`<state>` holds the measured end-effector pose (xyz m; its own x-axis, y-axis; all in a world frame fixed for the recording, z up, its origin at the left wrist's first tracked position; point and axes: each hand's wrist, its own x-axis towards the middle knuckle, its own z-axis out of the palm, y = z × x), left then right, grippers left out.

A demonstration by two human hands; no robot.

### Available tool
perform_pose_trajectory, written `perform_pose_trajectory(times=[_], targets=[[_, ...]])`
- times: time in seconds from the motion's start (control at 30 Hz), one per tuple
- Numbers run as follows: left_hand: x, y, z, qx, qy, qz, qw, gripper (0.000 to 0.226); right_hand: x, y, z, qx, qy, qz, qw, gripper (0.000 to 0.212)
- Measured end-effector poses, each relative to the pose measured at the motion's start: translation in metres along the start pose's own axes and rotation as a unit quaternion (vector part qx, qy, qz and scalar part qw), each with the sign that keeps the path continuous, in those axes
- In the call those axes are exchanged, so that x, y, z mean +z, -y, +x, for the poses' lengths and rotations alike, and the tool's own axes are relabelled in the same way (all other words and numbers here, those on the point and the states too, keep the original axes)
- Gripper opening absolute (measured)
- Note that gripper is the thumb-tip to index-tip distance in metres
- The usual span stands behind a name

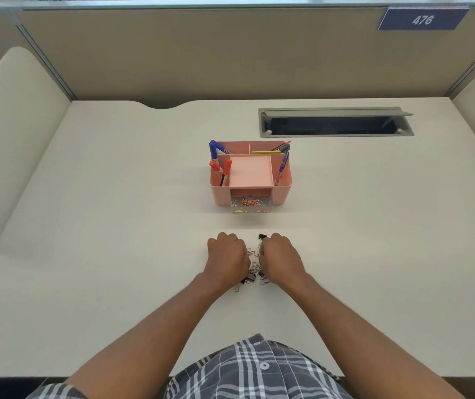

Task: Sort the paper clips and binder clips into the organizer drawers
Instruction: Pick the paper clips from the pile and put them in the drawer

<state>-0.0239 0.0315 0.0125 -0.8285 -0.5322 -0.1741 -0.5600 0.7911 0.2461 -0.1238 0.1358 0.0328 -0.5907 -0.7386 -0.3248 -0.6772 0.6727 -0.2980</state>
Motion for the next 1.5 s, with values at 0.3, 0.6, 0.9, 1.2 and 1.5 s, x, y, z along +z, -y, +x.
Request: perform_pose_trajectory(times=[0.3, 0.6, 0.9, 1.2, 1.5], targets=[[0.0, 0.004, 0.0, 0.02, -0.001, -0.052, 0.998, 0.01, -0.008, -0.006, -0.001, -0.002, -0.013, 0.064, 0.998, 0.013], [-0.024, 0.005, 0.002, 0.034, -0.076, -0.138, 0.987, 0.023, -0.035, -0.01, 0.008, 0.029, -0.057, 0.243, 0.968, 0.014], [-0.087, -0.001, 0.039, 0.074, -0.197, -0.211, 0.955, 0.015, -0.083, 0.012, 0.035, -0.089, -0.199, 0.218, 0.951, 0.02], [-0.09, -0.002, 0.059, 0.063, -0.169, -0.2, 0.963, 0.02, -0.081, 0.02, 0.054, -0.117, -0.189, 0.16, 0.962, 0.025], [-0.051, 0.031, 0.005, 0.033, -0.17, -0.248, 0.953, 0.02, -0.054, -0.01, 0.019, -0.051, -0.132, 0.144, 0.979, 0.017]])
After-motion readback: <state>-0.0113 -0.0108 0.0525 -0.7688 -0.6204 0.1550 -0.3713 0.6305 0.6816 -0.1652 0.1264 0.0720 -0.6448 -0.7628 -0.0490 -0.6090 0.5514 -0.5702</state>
